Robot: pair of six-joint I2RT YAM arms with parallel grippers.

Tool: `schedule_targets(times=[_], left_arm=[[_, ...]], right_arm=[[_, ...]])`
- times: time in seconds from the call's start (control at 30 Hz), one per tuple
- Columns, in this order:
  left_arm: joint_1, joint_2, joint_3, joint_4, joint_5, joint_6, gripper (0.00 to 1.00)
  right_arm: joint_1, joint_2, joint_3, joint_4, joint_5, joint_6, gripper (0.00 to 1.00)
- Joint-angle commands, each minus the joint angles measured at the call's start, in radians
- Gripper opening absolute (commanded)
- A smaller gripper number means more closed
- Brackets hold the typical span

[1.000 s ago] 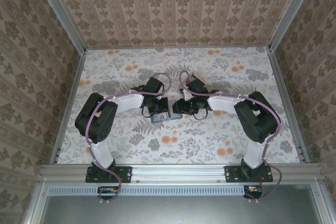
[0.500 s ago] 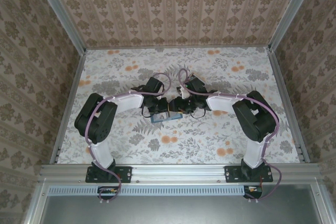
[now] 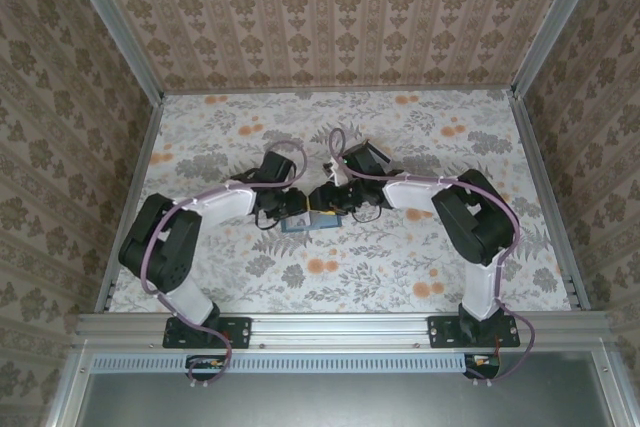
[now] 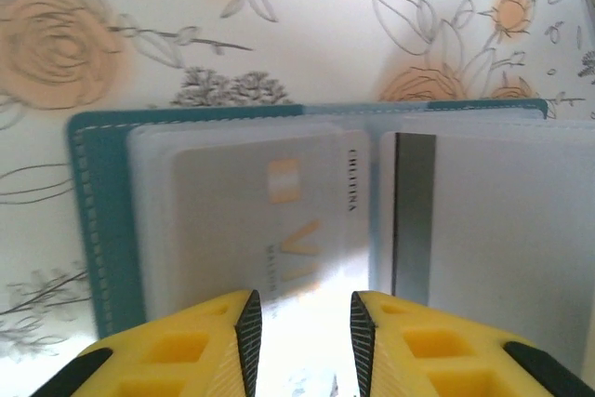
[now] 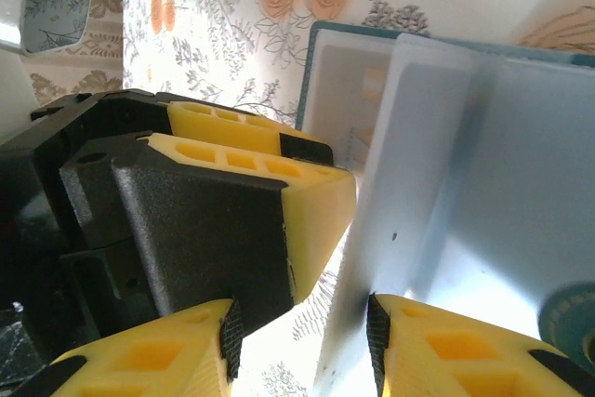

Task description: Put the credit cards into the card holder

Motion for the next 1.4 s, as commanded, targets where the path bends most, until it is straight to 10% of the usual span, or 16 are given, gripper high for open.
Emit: schedule_targets(times=[0.0,0.5,0.93,1.37], left_arm=[[0.007,-0.109,-0.038,0.062,0.025,-0.052,0.35],[0.195,-0.483,-0.245,0.004,-0.064,-0.030,0.36],[0.168,-0.192,-0.055,0.084,0.089,0.059,0.34],[0.020,0.159,0.315,0.094,0.142,0.077,0.33]], right_arm=[[0.033,0.047,0.061,0.056,-0.022,0.031,0.43],[0.018,0.010,0.149,-0.106,0.035,-0.077,0.43],[-0.251,-0.210,0.174,-0.465,0.438,-0.425,0.47],[-0.342,-0.076,0.351,-0.608,0.644,-0.627,0.48]])
